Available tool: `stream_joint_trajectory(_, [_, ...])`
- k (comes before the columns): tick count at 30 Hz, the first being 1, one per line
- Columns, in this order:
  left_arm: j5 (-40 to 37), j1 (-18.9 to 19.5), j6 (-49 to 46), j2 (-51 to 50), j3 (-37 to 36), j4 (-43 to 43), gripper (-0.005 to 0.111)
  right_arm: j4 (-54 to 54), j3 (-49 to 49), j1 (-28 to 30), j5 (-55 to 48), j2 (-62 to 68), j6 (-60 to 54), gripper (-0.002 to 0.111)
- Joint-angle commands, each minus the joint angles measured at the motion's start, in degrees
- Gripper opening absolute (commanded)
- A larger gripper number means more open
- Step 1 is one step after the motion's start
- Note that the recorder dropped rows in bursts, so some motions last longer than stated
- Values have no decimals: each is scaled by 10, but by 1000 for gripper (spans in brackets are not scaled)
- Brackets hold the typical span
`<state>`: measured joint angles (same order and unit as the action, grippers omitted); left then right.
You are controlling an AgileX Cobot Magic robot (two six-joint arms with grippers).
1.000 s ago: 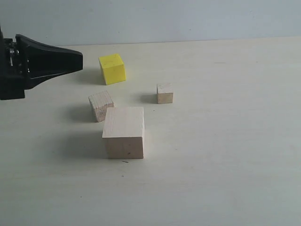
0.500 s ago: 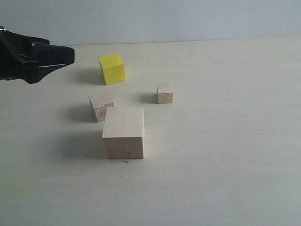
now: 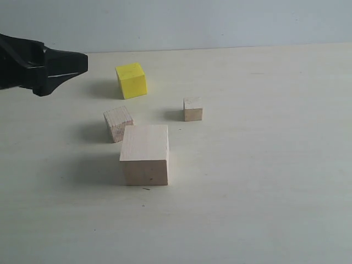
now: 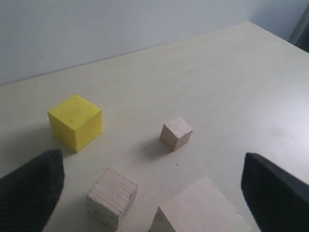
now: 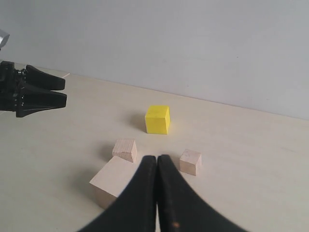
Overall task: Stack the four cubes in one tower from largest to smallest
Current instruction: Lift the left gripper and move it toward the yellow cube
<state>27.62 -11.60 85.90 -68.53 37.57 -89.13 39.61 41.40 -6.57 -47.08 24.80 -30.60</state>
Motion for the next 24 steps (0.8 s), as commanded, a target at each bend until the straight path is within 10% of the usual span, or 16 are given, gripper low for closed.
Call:
stream_joint_trajectory(1, [-24,2,0,-2,-1,3,105,-2,1,-1,-2,1,-3,0])
stream_joint_trajectory(24, [-66,2,-67,-44,52,-13,105,-44,1,-1,83,4,-4,0])
